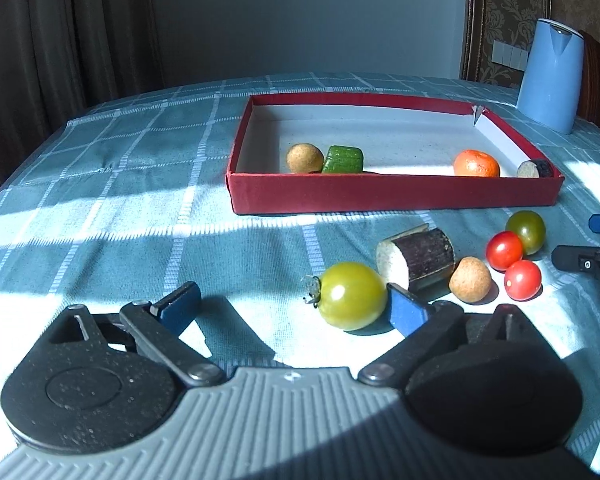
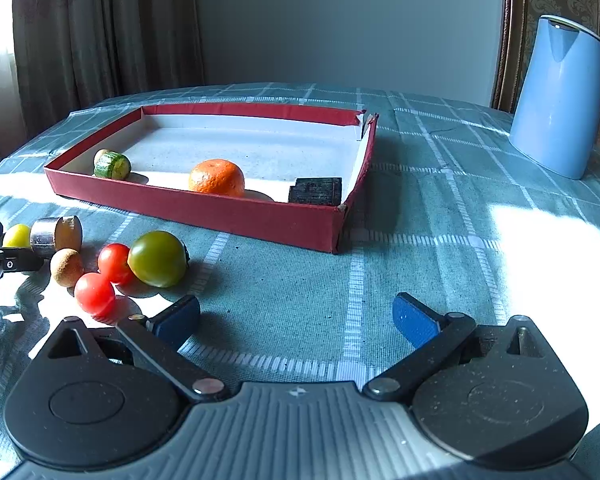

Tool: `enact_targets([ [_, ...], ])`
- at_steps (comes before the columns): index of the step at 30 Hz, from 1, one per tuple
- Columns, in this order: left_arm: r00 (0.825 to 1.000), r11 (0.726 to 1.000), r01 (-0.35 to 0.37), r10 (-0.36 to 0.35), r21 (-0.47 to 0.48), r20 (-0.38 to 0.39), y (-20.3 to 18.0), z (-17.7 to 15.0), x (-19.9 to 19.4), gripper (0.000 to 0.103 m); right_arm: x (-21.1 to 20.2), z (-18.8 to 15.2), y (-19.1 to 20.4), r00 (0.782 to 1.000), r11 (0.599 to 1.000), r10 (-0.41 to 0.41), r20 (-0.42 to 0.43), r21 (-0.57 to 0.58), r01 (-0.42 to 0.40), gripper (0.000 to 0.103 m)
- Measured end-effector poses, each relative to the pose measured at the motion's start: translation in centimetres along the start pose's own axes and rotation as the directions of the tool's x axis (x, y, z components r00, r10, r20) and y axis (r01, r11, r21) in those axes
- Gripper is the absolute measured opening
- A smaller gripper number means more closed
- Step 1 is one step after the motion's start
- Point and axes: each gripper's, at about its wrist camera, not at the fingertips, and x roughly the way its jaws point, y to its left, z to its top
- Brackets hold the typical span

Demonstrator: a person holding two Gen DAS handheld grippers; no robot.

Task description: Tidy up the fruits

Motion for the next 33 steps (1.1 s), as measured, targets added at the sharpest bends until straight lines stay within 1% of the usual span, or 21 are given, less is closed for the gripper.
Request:
enact_targets([
  [1, 1.0, 1.0, 0.006, -0.006, 0.015, 0.01, -0.2, 0.0, -0.2, 0.086, 0.0, 0.0, 0.0, 1.0, 1.0, 0.001, 0.0, 0.001, -0.001, 0.103],
  [4, 0.999, 0.998, 0.03, -0.031, 0.05, 0.03, -0.8, -0.2, -0.6, 0.072, 0.0, 0.0, 0.1, 1.0, 1.0, 0.002, -0.002, 0.002, -0.002, 0.103],
  [6, 0.998, 0.997, 0.044, -0.046, 0.062, 0.033, -0.9, -0.2, -0.7, 0.065, 0.0, 0.1, 0.1, 1.0, 1.0, -0.001, 0.0, 0.003, 0.001, 0.103],
  [7, 0.998, 0.997, 0.045, -0.047, 0.068, 0.035, -1.1, -0.3, -0.8, 0.064, -0.2, 0.0, 0.2, 1.0, 1.0, -0.008, 0.009, 0.007, 0.008, 0.103],
  [8, 0.998, 0.997, 0.044, -0.047, 0.069, 0.035, -1.1, -0.3, -0.7, 0.064, -0.5, -0.1, 0.2, 0.999, 1.0, -0.008, 0.032, 0.003, 0.008, 0.102],
  [11, 0.998, 0.997, 0.056, -0.058, 0.057, 0.028, -0.9, -0.2, -0.6, 0.064, -1.8, -0.2, 0.2, 0.991, 0.998, 0.059, 0.117, 0.013, -0.061, 0.102],
  [13, 0.998, 0.997, 0.059, -0.06, 0.047, 0.023, -0.7, -0.2, -0.5, 0.066, -2.0, 0.0, 0.3, 0.986, 0.995, 0.087, 0.144, 0.039, -0.094, 0.102],
  [15, 0.998, 0.997, 0.059, -0.06, 0.042, 0.022, -0.7, -0.2, -0.5, 0.067, -1.8, 0.3, 0.5, 0.982, 0.989, 0.131, 0.139, 0.045, -0.139, 0.102],
  [17, 0.999, 0.998, 0.043, -0.044, 0.044, 0.022, -0.7, -0.2, -0.5, 0.071, -1.1, 0.7, 1.0, 0.982, 0.987, 0.148, 0.121, 0.045, -0.154, 0.101],
  [18, 0.999, 0.999, 0.031, -0.032, 0.038, 0.02, -0.7, -0.2, -0.4, 0.076, -1.0, 0.8, 1.2, 0.98, 0.985, 0.165, 0.114, 0.039, -0.171, 0.101],
  [19, 0.999, 0.999, 0.034, -0.034, 0.029, 0.016, -0.5, -0.2, -0.3, 0.077, -0.8, 0.8, 1.5, 0.979, 0.983, 0.174, 0.11, 0.031, -0.179, 0.098],
  [21, 0.999, 0.999, 0.031, -0.031, 0.021, 0.013, -0.4, -0.2, -0.2, 0.079, -0.6, 1.0, 2.2, 0.987, 0.991, 0.129, 0.1, 0.015, -0.131, 0.093],
  [24, 1.0, 0.999, 0.026, -0.026, 0.021, 0.012, -0.5, -0.2, -0.2, 0.081, 0.3, 1.5, 2.8, 0.988, 0.991, 0.135, 0.075, 0.008, -0.136, 0.092],
  [25, 1.0, 1.0, 0.022, -0.022, 0.018, 0.011, -0.4, -0.2, -0.2, 0.083, 1.0, 1.7, 3.3, 0.99, 0.991, 0.132, 0.038, -0.013, -0.132, 0.092],
  [26, 1.0, 1.0, 0.021, -0.021, 0.015, 0.01, -0.4, -0.2, -0.2, 0.083, 1.6, 1.8, 4.1, 0.995, 0.994, 0.103, 0.005, -0.044, -0.103, 0.092],
  [27, 1.0, 1.0, 0.021, -0.021, 0.014, 0.009, -0.4, -0.2, -0.2, 0.083, 1.6, 1.8, 4.7, 0.997, 0.995, 0.069, 0.019, -0.075, -0.067, 0.092],
  [28, 1.0, 1.0, 0.02, -0.02, 0.016, 0.01, -0.4, -0.2, -0.2, 0.083, 1.5, 1.8, 5.0, 0.998, 0.995, 0.056, 0.037, -0.09, -0.053, 0.088],
  [29, 1.0, 1.0, 0.019, -0.02, 0.016, 0.011, -0.4, -0.2, -0.2, 0.083, 1.3, 1.7, 5.1, 0.997, 0.993, 0.066, 0.048, -0.103, -0.061, 0.07],
  [30, 1.0, 1.0, 0.02, -0.02, 0.016, 0.01, -0.4, -0.2, -0.2, 0.083, 1.3, 1.7, 5.0, 0.995, 0.991, 0.086, 0.048, -0.105, -0.08, 0.057],
  [31, 1.0, 1.0, 0.02, -0.02, 0.015, 0.01, -0.4, -0.2, -0.2, 0.083, 1.2, 1.6, 4.9, 0.994, 0.991, 0.093, 0.05, -0.1, -0.088, 0.047],
  [33, 1.0, 1.0, 0.017, -0.018, 0.018, 0.011, -0.5, -0.2, -0.2, 0.083, 1.2, 1.6, 4.6, 0.995, 0.993, 0.088, 0.05, -0.088, -0.083, 0.045],
])
